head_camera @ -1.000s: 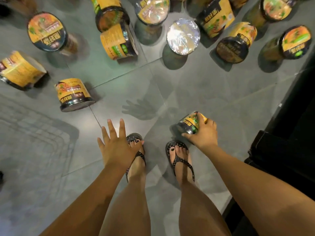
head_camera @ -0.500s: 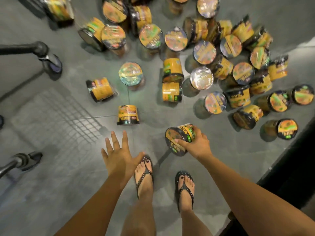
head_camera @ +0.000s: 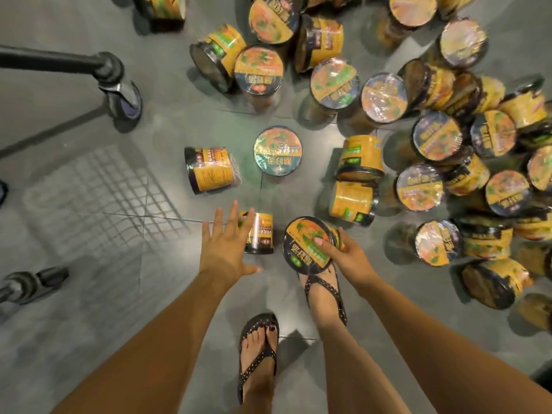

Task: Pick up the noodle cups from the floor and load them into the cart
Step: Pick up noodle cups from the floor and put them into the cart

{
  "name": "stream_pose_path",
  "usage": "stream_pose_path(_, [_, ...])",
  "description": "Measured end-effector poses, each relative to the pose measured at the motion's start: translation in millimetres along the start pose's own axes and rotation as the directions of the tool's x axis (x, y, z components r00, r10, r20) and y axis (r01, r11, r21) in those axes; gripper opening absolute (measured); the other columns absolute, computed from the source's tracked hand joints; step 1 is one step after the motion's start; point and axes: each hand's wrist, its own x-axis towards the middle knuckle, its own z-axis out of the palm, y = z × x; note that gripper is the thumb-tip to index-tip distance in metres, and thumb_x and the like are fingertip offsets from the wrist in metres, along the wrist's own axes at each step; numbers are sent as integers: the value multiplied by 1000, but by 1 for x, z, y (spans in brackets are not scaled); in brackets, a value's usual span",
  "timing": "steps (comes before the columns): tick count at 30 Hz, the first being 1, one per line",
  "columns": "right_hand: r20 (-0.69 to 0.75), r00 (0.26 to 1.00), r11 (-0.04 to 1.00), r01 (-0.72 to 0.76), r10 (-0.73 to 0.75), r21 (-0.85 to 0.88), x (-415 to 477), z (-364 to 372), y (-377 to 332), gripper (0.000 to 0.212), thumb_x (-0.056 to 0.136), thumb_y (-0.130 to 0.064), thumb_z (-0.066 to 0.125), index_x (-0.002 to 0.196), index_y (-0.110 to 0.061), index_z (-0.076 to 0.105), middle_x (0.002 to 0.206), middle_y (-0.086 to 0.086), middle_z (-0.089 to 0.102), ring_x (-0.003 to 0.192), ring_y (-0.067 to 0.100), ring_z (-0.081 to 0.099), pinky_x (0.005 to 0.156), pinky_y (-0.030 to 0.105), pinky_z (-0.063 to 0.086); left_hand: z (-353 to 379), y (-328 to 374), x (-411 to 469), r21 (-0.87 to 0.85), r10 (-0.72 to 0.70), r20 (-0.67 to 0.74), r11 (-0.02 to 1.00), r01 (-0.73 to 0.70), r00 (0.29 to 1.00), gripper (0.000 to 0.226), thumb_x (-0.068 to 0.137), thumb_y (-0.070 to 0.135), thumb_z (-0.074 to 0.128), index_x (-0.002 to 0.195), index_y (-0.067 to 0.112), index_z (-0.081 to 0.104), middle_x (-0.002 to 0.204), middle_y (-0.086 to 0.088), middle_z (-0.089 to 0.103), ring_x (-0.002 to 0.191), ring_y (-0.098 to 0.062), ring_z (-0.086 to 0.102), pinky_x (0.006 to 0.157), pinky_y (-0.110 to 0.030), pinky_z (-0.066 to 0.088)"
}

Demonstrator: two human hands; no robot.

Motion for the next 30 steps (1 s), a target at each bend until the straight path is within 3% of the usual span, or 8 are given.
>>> stream_pose_path(5, [127, 992, 985, -23, 1, 171, 39, 3, 4, 24, 86, -24, 67, 109, -28, 62, 104, -4, 73, 96, 10, 69, 73, 18, 54, 30, 1, 46, -6, 98, 40, 995, -98, 994, 132, 69, 64, 73, 142, 34, -33, 156, -7, -31, 146, -35, -18, 116, -55, 2])
stream_pose_path(10, [207, 978, 978, -78, 37, 191, 63, 1, -6, 48, 83, -37, 62, 128, -22, 56, 121, -1, 67, 109, 12, 65, 83, 22, 53, 50, -14, 63, -366, 27, -64, 929, -49, 998, 126, 70, 50, 81, 153, 23, -9, 151, -12, 24, 127, -32, 45, 103, -41, 38])
stream_pose_path(12, [207, 977, 978, -92, 51, 190, 71, -1, -13, 38, 92, -32, 55, 128, -18, 55, 120, 1, 66, 108, 9, 65, 76, 15, 52, 51, -20, 61, -621, -127, -28, 779, 82, 991, 120, 72, 48, 80, 155, 18, -1, 147, -10, 34, 126, -30, 47, 102, -38, 41])
stream_pose_path(16, [202, 978, 994, -78, 61, 81, 87, 1, -22, 29, 101, -28, 44, 127, -20, 55, 113, -6, 67, 107, 6, 62, 70, 8, 49, 53, -28, 56, -912, -279, 214, 286, 294, 936, 108, 77, 51, 75, 155, 25, 5, 140, -3, 50, 126, -24, 49, 108, -38, 39])
stream_pose_path(18, [176, 983, 998, -56, 48, 39, 95, 5, -25, 26, 102, -28, 43, 125, -23, 55, 109, -9, 66, 104, 8, 61, 71, 9, 50, 55, -30, 55, -929, -294, 262, 182, 323, 919, 103, 73, 66, 69, 154, 26, 20, 133, 0, 56, 123, -21, 52, 102, -31, 43])
stream_pose_path(22, [89, 994, 998, -64, 62, 15, 101, 10, -25, 21, 102, -29, 45, 121, -28, 53, 110, -9, 65, 103, 12, 60, 79, 18, 50, 53, -23, 50, -959, -342, 235, 69, 274, 910, 39, 96, 38, 55, 133, 26, 54, 115, 2, 63, 105, -13, 56, 75, -7, 41])
stream_pose_path(25, [9, 999, 998, -39, 40, -57, 100, 16, -22, 52, 94, -41, 57, 139, -18, 44, 131, 1, 59, 119, 18, 56, 102, 42, 46, 59, -19, 49, -967, -457, 238, -32, 251, 857, 32, 98, 34, 54, 126, 19, 62, 109, -1, 65, 102, -15, 59, 81, -16, 41])
stream_pose_path(30, [-58, 991, 911, 88, -122, -403, 90, 34, -40, 112, 68, -58, 77, 152, -20, 14, 139, 9, 47, 125, 26, 49, 103, 48, 44, 67, -23, 45, -960, -625, 263, -92, 265, 735, 58, 93, 35, 60, 144, 12, 44, 131, -12, 60, 120, -29, 57, 101, -41, 47])
